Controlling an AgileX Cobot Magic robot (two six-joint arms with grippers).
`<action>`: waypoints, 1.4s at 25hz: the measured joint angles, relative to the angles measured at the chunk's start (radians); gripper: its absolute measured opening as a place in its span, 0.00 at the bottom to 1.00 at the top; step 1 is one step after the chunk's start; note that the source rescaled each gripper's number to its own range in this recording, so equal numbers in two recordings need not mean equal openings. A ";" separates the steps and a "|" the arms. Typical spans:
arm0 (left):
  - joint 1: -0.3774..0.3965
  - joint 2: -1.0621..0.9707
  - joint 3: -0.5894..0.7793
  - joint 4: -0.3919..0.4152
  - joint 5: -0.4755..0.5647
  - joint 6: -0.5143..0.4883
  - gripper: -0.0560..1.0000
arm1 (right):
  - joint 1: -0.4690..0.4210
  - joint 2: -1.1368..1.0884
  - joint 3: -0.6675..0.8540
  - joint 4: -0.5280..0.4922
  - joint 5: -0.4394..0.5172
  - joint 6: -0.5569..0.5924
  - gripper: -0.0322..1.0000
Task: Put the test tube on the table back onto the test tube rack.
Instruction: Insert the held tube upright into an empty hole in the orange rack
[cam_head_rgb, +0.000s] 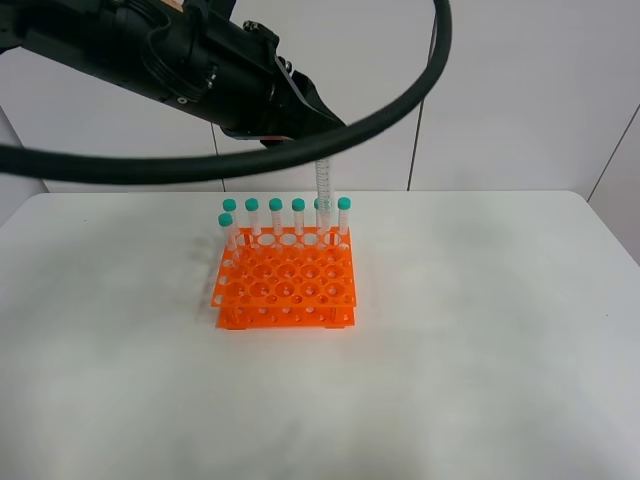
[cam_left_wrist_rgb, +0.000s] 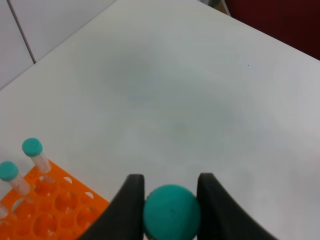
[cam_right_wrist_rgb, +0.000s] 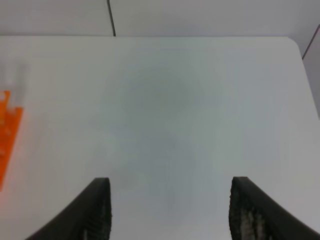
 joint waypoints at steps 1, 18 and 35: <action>0.000 0.000 0.000 0.000 0.000 0.001 0.05 | 0.000 -0.034 0.000 0.000 0.032 0.005 0.77; 0.000 0.000 0.000 0.000 0.000 0.004 0.05 | 0.000 -0.424 0.065 -0.059 0.313 0.036 0.77; 0.000 0.000 0.000 -0.001 0.003 0.004 0.05 | 0.000 -0.708 0.352 -0.071 0.275 0.086 0.77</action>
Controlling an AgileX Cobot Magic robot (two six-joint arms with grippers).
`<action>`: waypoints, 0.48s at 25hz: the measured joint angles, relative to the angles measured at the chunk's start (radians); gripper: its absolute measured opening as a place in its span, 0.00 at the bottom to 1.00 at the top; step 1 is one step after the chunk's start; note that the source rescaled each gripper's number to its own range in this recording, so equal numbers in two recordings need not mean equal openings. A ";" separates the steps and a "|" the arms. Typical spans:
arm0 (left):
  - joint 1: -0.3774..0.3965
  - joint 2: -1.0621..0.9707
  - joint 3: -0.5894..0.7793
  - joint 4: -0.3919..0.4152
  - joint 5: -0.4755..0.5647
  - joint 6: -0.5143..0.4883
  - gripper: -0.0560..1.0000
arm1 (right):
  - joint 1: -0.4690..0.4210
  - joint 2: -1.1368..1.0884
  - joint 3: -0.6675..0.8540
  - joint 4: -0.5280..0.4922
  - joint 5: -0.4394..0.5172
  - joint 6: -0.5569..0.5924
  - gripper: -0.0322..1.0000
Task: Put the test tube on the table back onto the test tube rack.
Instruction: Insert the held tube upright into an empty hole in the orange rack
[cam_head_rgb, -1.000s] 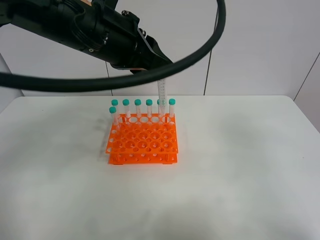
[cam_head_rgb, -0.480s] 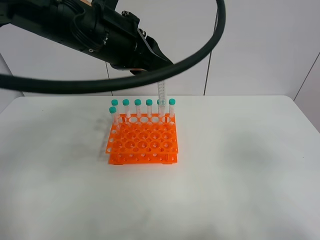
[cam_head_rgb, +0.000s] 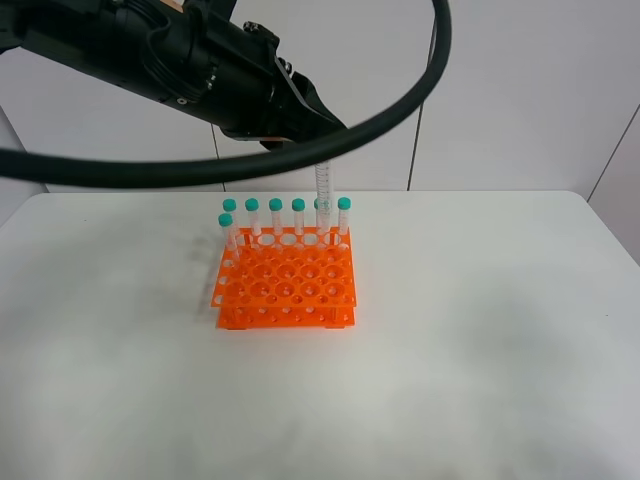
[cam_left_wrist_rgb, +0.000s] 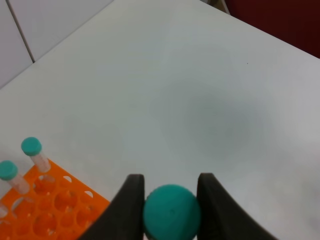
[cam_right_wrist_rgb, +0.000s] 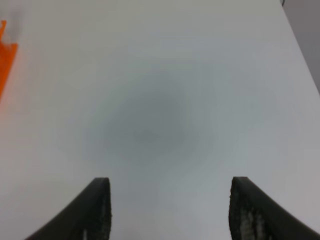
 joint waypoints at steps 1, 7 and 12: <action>0.000 0.000 0.000 0.000 0.000 0.000 0.05 | 0.000 -0.009 0.000 0.000 0.000 0.000 0.77; 0.000 0.000 0.000 0.000 0.004 0.000 0.05 | 0.001 -0.058 0.007 -0.001 -0.013 0.000 0.77; 0.000 0.000 0.000 0.000 0.018 0.000 0.05 | 0.032 -0.058 0.007 -0.001 -0.018 0.000 0.77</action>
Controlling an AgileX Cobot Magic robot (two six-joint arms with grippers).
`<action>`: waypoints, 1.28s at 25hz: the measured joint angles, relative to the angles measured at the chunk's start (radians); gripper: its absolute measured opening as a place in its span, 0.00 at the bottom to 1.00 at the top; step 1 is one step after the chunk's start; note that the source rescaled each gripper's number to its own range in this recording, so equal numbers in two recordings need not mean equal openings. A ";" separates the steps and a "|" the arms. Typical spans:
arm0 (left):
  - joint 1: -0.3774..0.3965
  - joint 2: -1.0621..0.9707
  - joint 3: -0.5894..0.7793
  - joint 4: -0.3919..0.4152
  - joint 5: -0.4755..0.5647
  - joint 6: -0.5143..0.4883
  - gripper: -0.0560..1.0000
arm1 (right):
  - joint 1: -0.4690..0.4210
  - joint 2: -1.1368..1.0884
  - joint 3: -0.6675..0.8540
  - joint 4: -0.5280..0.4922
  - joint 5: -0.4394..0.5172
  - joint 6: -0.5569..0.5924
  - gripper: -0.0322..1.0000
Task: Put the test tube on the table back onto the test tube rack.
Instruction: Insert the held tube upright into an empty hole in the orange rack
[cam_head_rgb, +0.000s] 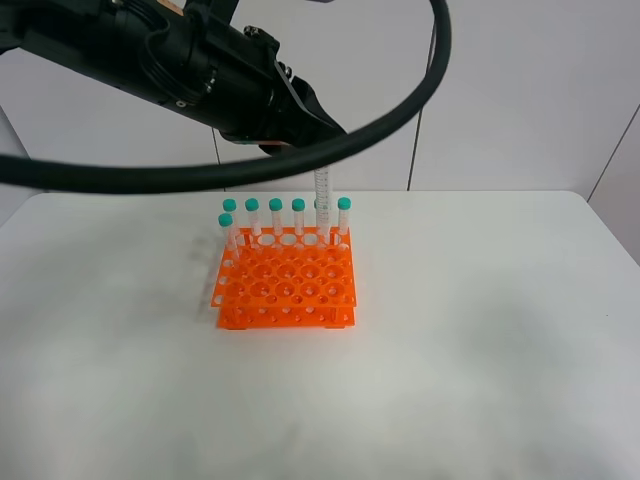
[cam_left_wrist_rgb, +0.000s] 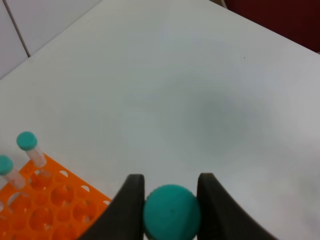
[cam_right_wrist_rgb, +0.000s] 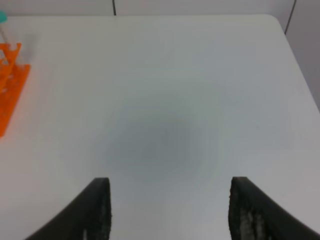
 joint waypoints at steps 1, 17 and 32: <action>0.000 0.000 0.001 0.000 0.000 0.000 0.05 | 0.003 0.000 0.000 0.001 0.000 0.001 0.77; 0.000 0.000 0.001 0.000 0.000 0.000 0.05 | 0.006 0.000 0.000 0.001 0.000 0.029 0.77; 0.000 0.000 0.001 0.000 -0.001 0.006 0.05 | 0.006 0.000 0.000 0.001 0.000 0.029 0.77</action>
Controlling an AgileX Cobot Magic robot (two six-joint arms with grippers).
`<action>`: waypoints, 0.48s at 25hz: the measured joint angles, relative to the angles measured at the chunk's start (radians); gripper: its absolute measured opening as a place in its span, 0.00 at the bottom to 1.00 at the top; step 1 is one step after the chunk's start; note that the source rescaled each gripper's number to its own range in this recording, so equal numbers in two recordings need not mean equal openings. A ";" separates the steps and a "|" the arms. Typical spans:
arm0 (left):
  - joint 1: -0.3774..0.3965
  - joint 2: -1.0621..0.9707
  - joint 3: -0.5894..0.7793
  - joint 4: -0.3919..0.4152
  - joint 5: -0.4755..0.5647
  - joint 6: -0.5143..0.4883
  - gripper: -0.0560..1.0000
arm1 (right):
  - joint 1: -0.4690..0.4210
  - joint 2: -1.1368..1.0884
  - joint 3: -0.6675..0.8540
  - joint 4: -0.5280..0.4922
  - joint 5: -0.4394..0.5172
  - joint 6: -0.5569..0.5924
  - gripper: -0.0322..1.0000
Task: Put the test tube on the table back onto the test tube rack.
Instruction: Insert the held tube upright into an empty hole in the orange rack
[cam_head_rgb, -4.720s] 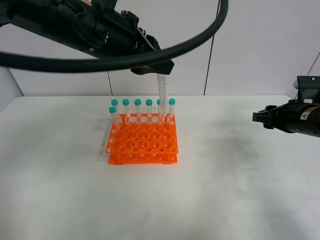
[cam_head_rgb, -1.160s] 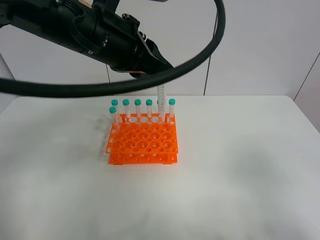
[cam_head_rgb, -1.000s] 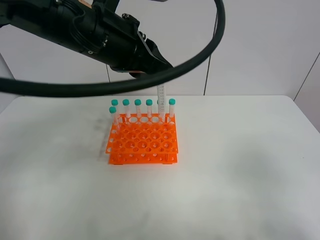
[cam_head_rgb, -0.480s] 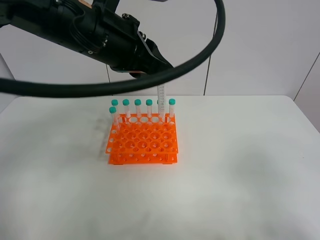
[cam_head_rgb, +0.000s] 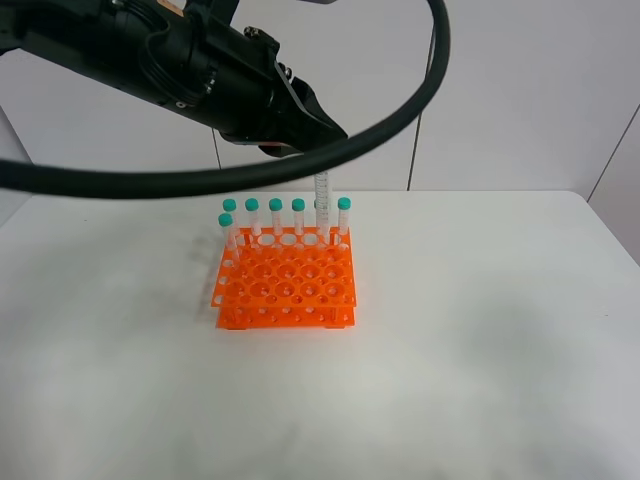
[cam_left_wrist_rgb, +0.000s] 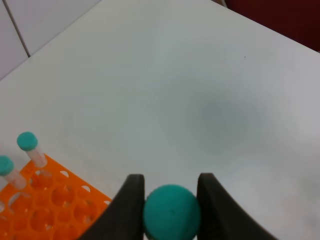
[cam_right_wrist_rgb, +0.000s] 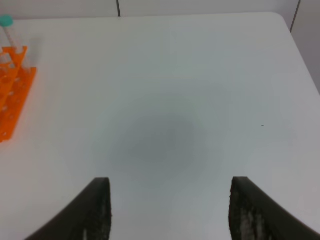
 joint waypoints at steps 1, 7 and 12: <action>0.000 0.000 0.000 0.000 0.000 0.002 0.05 | 0.000 0.000 0.000 0.000 -0.001 0.000 0.77; 0.008 0.000 0.000 0.063 -0.035 -0.051 0.05 | 0.000 0.000 0.000 0.000 -0.001 0.000 0.77; 0.019 0.004 0.001 0.202 -0.125 -0.194 0.05 | 0.000 0.000 0.000 0.000 -0.001 0.000 0.77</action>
